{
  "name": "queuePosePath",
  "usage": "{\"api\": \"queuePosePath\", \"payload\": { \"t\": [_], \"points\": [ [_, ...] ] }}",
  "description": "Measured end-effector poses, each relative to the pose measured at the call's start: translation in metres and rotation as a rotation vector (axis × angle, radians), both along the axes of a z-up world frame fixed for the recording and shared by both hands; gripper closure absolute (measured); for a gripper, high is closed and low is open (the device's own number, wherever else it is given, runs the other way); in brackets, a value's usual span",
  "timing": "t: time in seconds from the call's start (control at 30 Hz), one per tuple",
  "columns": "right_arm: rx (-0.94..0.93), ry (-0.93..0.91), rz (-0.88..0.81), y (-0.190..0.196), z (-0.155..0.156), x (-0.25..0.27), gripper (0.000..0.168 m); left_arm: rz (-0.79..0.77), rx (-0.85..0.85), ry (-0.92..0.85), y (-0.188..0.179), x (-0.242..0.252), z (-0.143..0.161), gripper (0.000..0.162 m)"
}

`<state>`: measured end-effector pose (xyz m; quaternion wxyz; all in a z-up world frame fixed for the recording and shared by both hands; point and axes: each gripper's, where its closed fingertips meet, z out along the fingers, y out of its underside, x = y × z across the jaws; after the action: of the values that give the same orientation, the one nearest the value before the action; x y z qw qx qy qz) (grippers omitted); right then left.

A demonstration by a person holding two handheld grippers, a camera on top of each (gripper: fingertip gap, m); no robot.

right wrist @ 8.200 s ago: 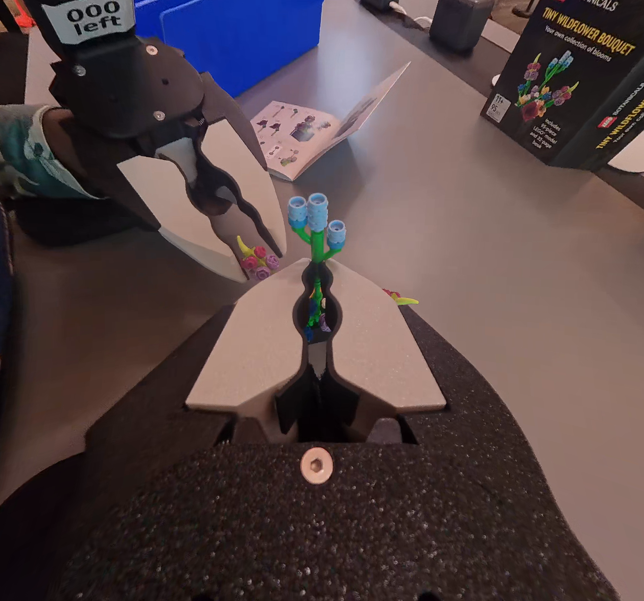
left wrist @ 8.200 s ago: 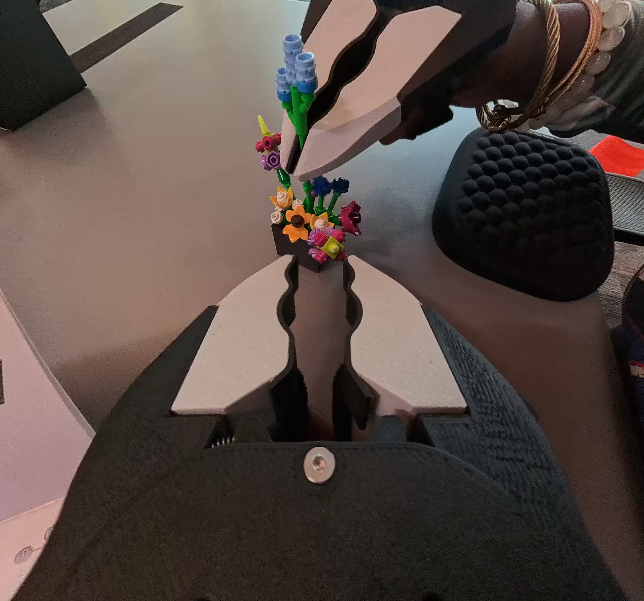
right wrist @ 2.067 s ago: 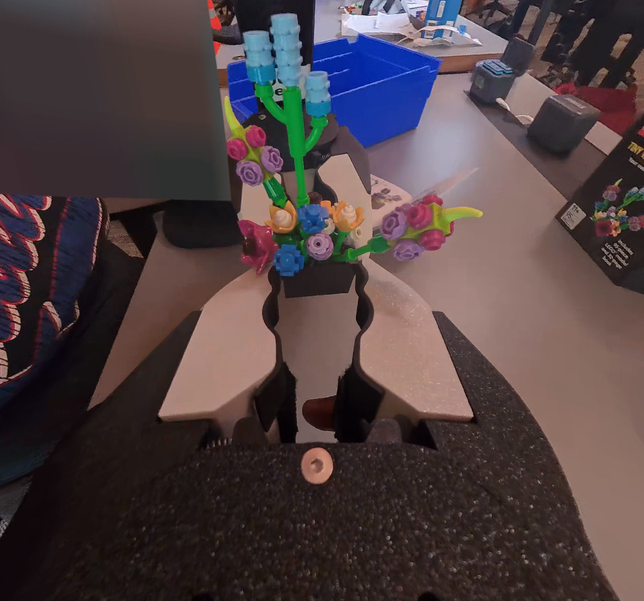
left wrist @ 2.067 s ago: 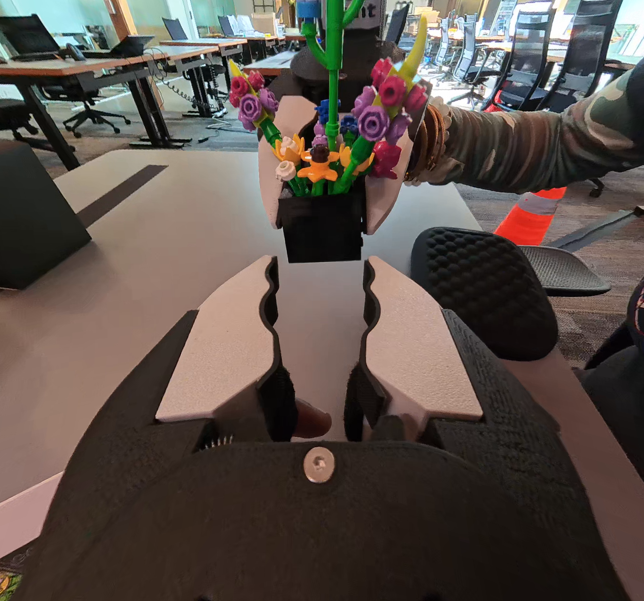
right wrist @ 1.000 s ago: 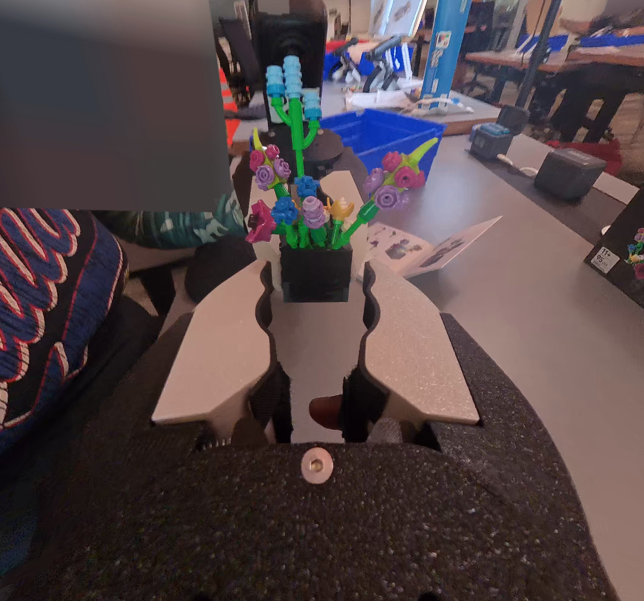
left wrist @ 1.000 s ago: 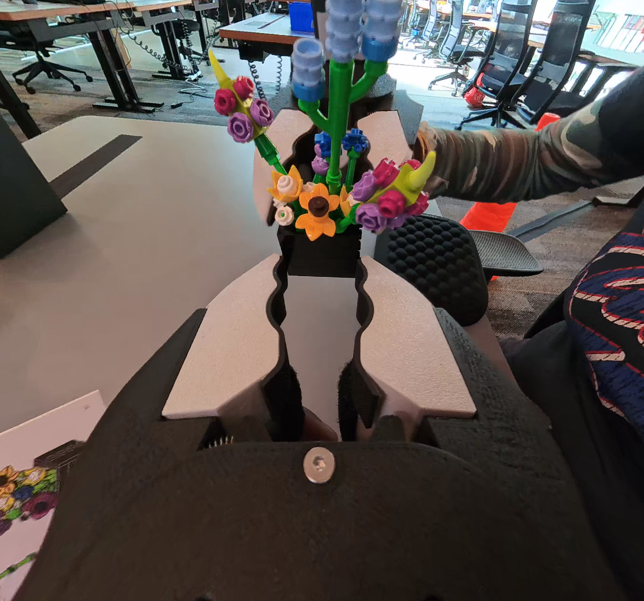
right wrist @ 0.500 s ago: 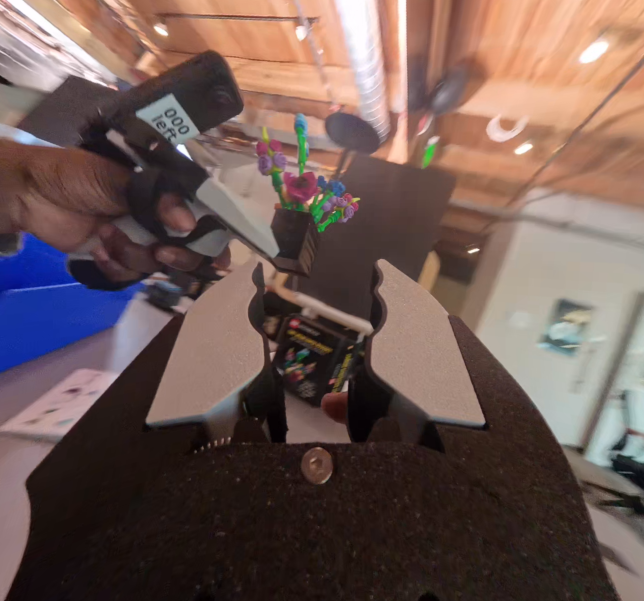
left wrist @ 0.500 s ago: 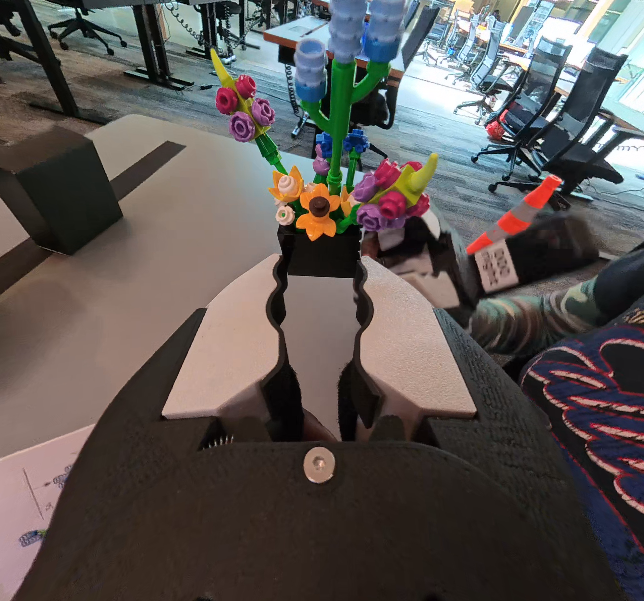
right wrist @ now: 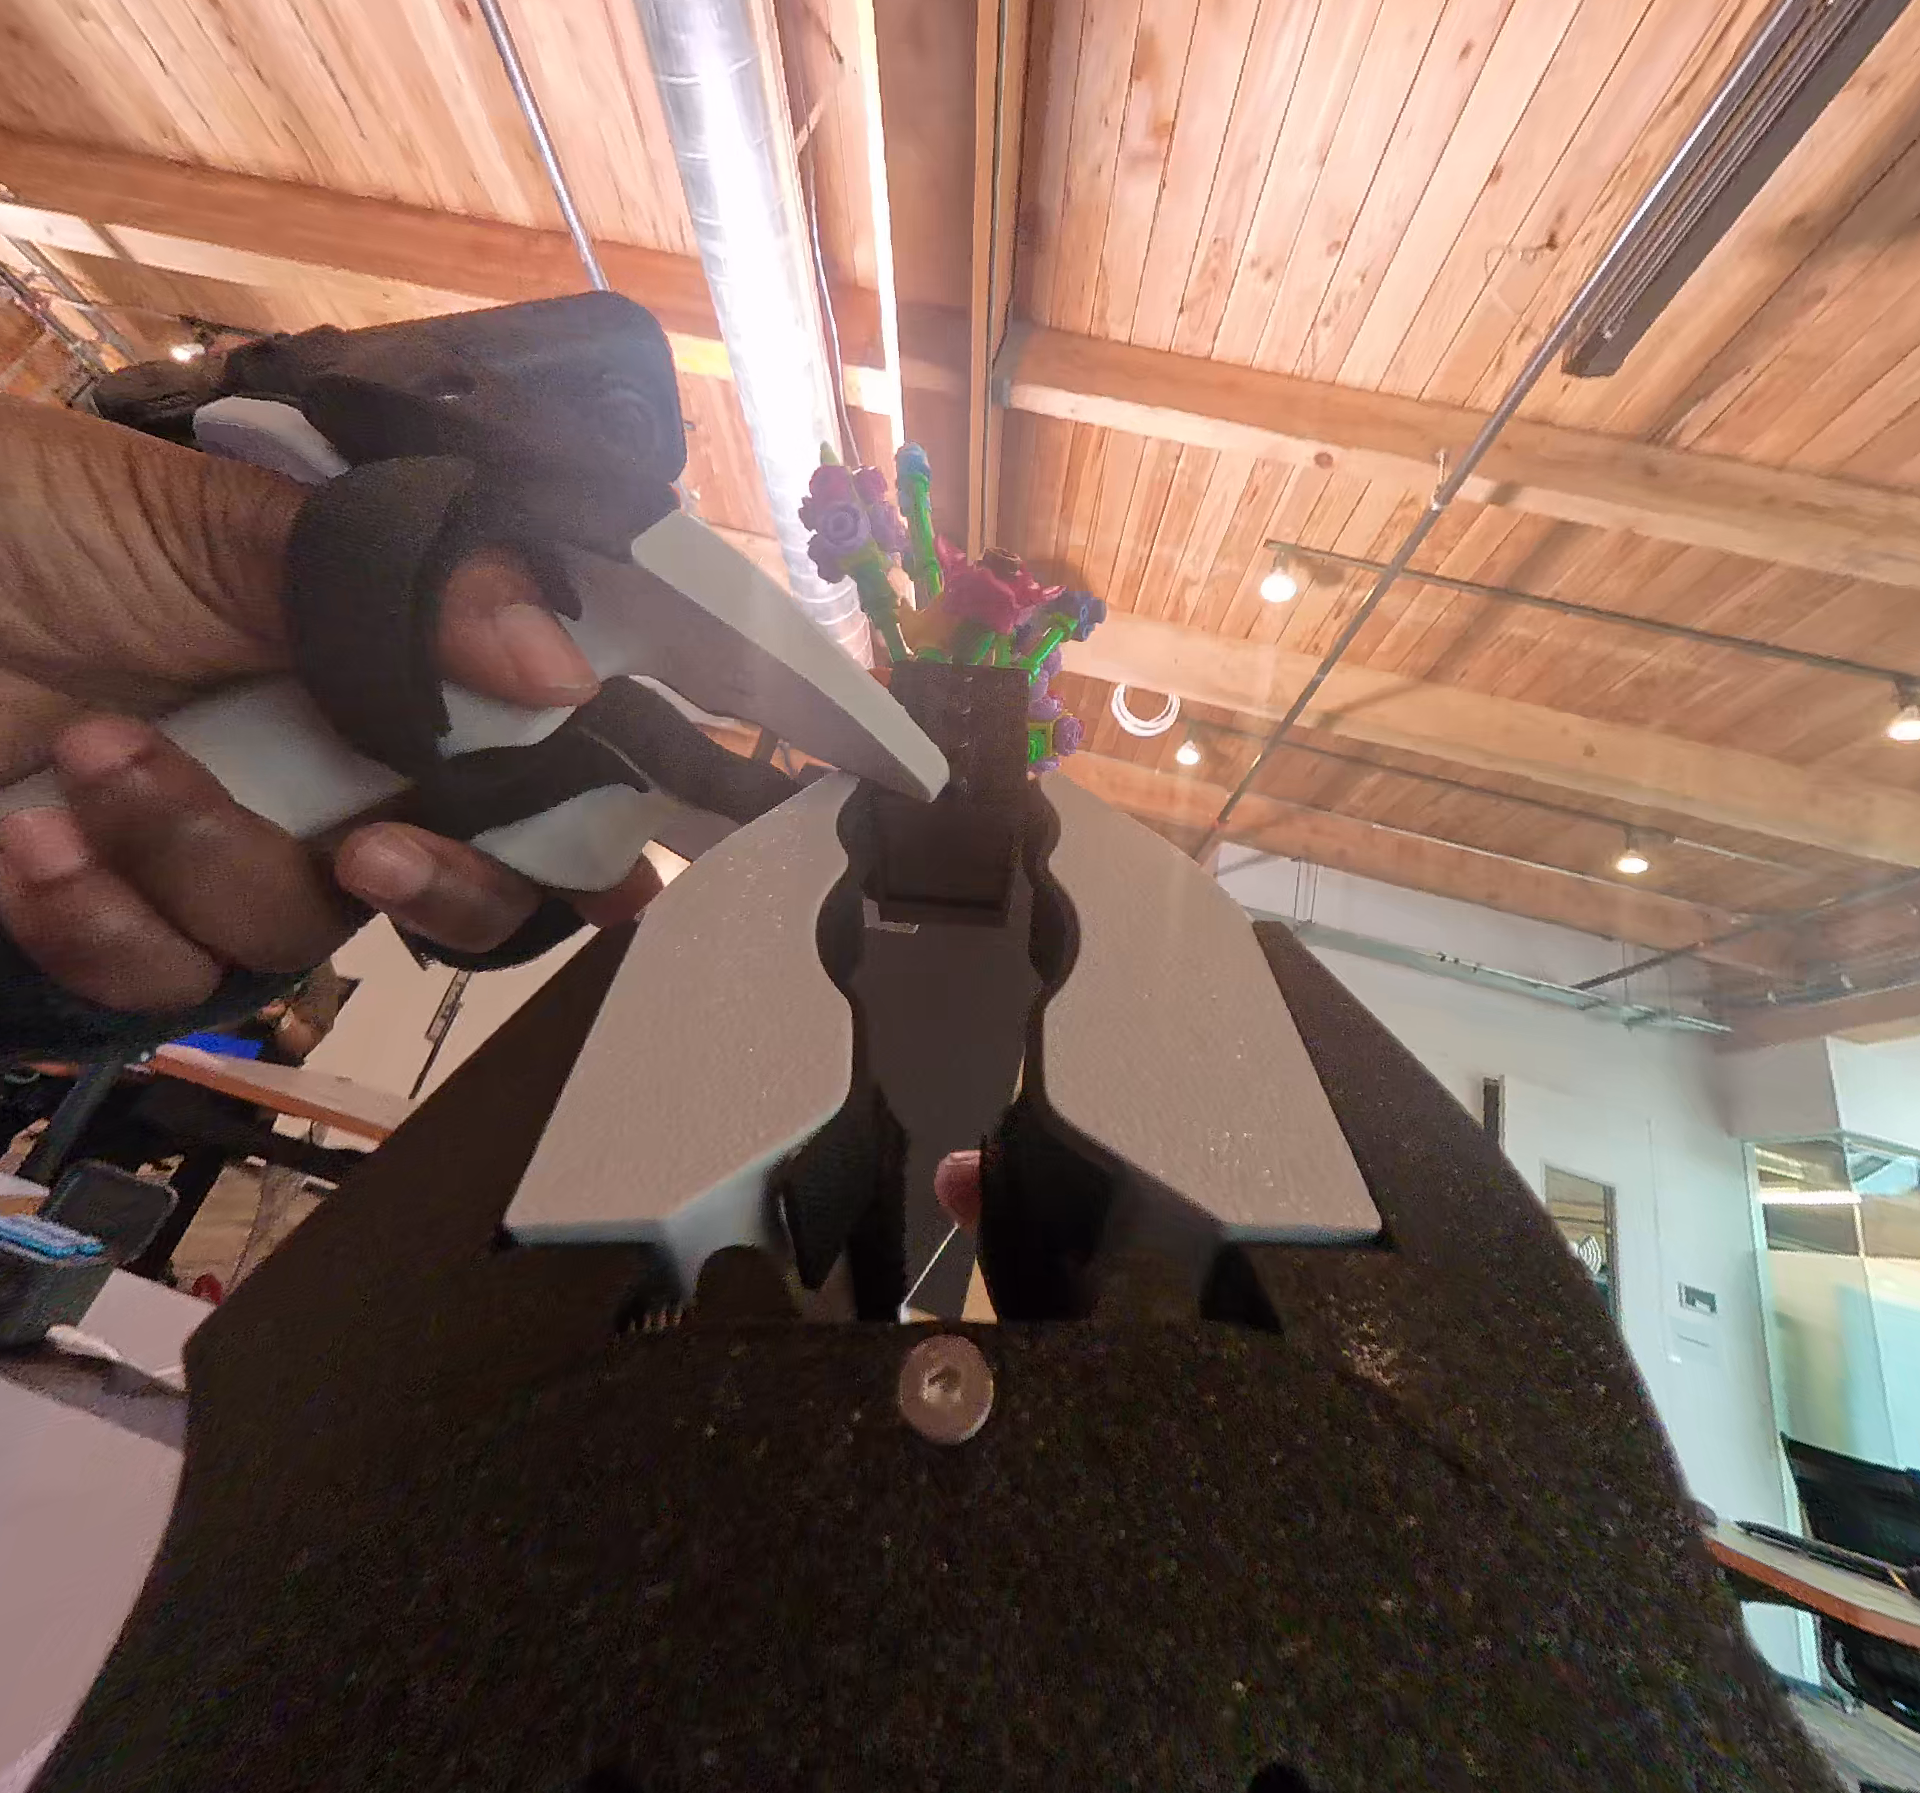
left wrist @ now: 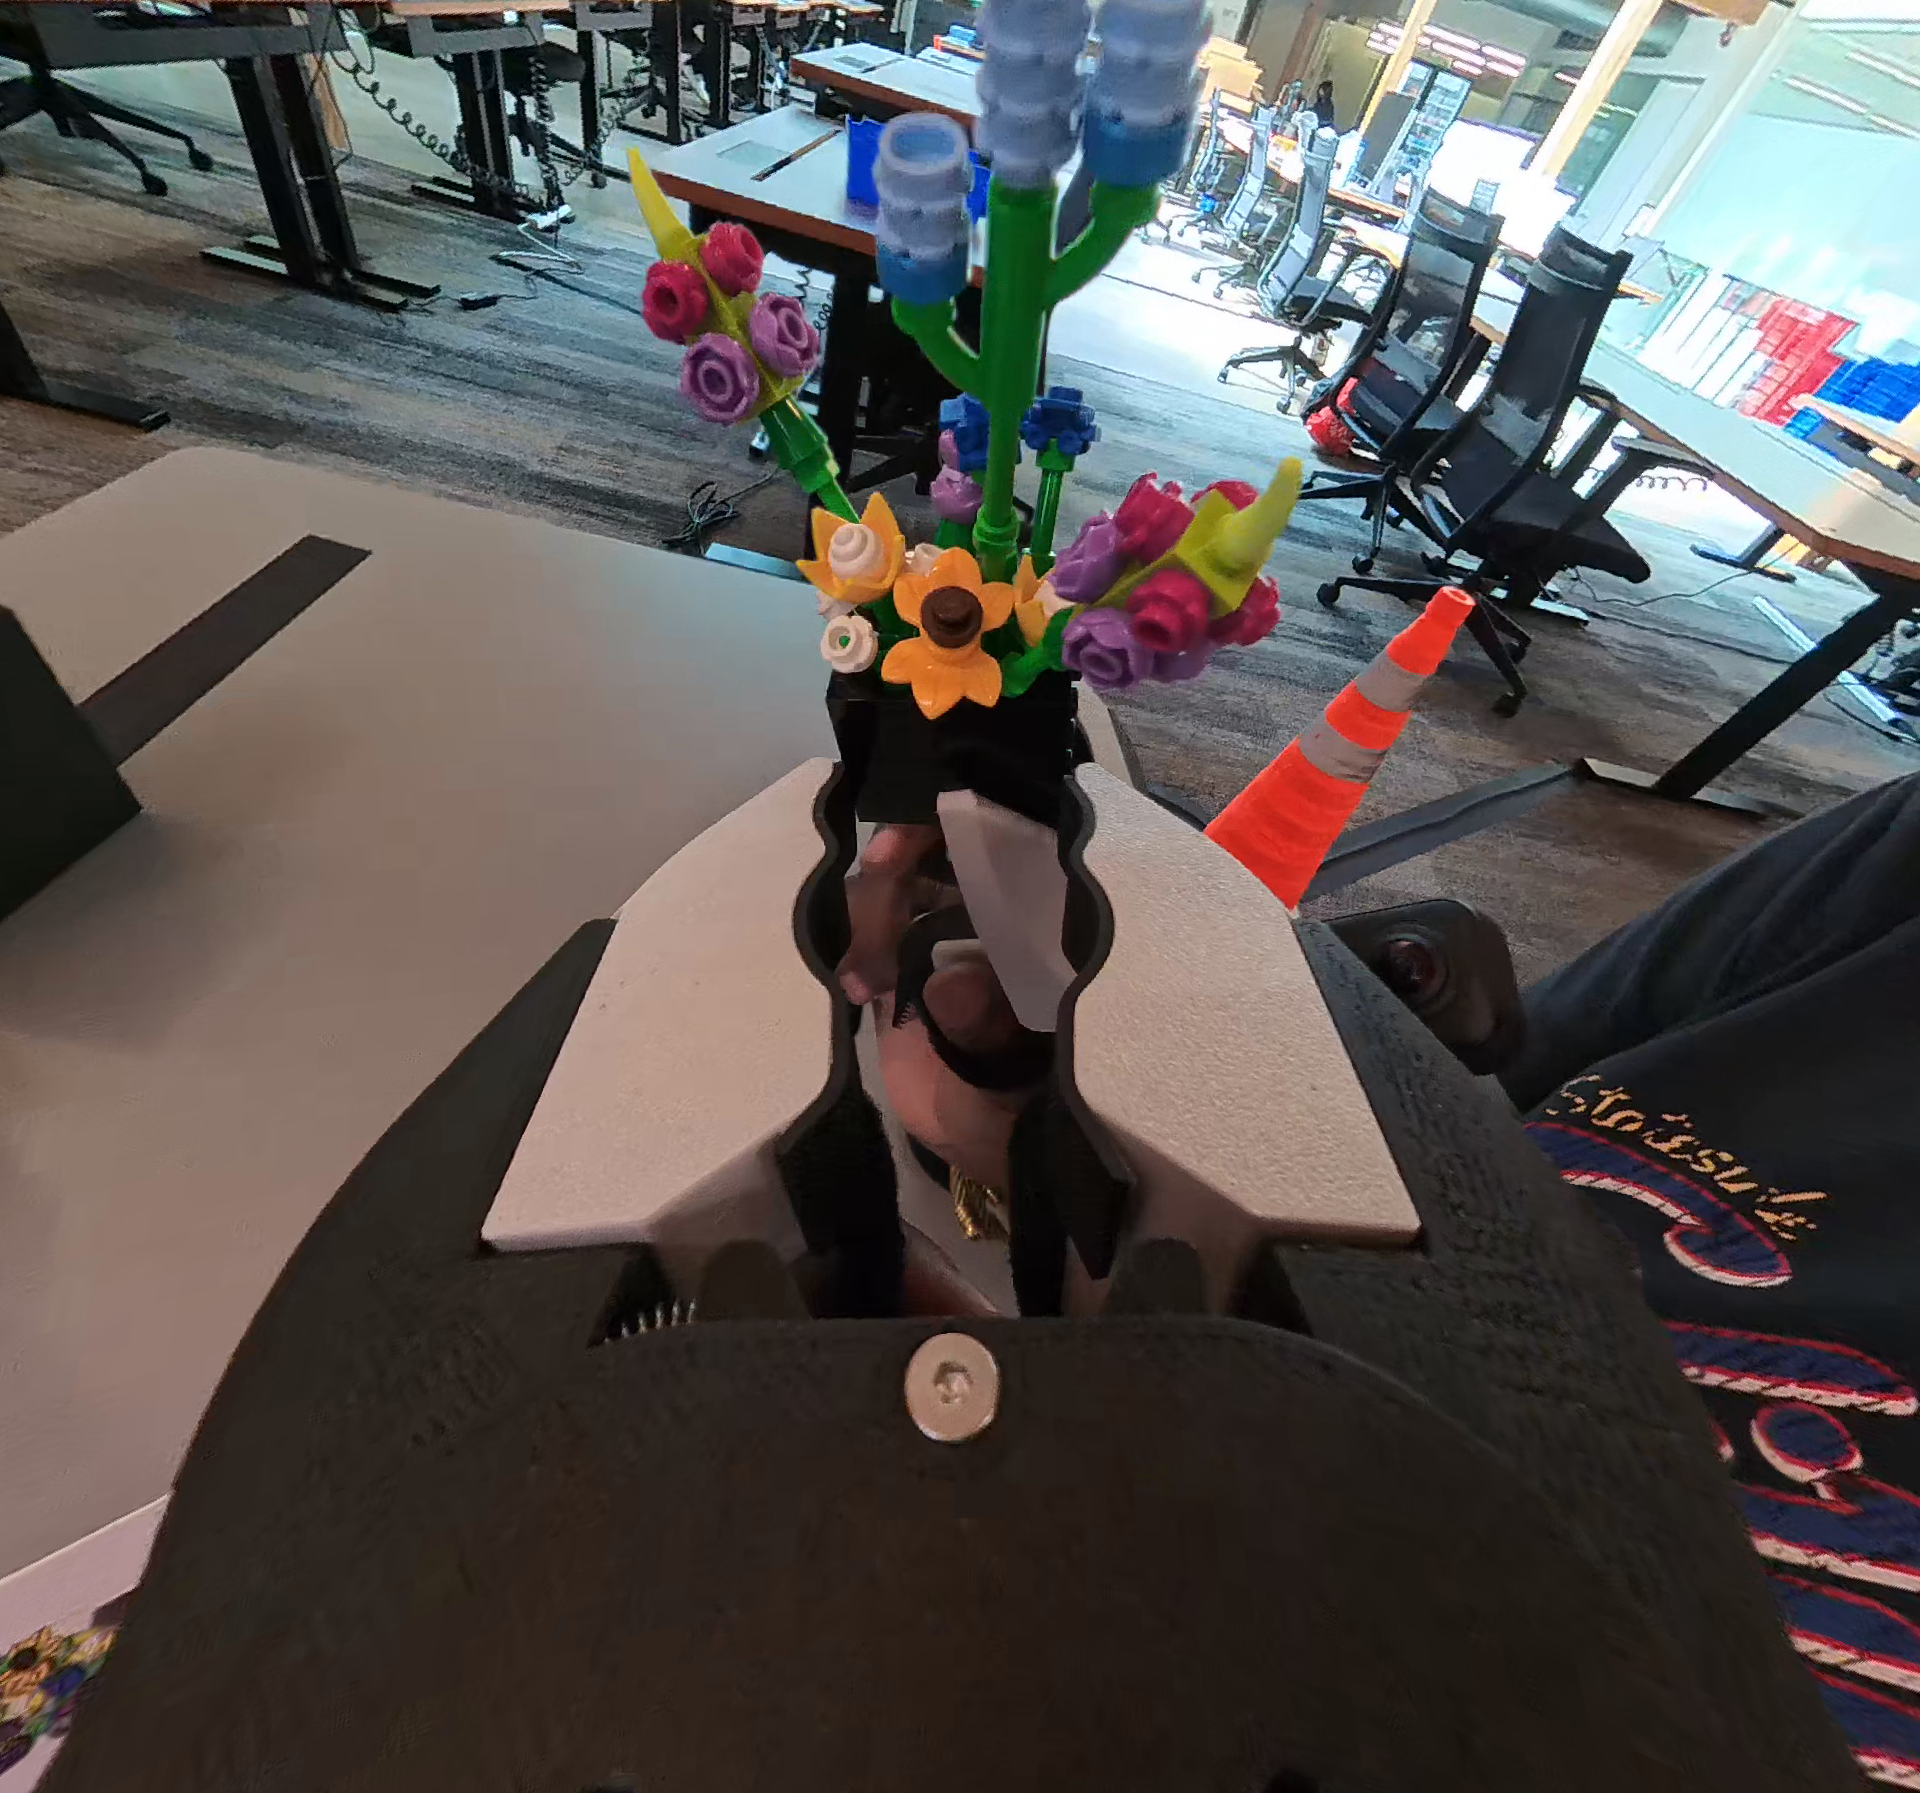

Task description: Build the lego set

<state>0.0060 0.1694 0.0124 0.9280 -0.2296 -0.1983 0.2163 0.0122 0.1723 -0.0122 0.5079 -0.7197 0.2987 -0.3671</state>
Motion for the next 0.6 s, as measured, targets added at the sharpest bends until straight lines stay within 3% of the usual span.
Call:
{"api": "queuePosePath", "payload": {
  "t": [0.3,0.6],
  "points": [
    [0.068,0.07,-0.004,-0.015,0.016,0.007,0.134,-0.039,-0.008,0.013,-0.015,0.009,0.011,0.125],
    [0.097,0.137,0.062,-0.02,0.026,0.009,0.141,-0.079,0.04,0.045,-0.02,0.01,0.019,0.123]
  ]
}}
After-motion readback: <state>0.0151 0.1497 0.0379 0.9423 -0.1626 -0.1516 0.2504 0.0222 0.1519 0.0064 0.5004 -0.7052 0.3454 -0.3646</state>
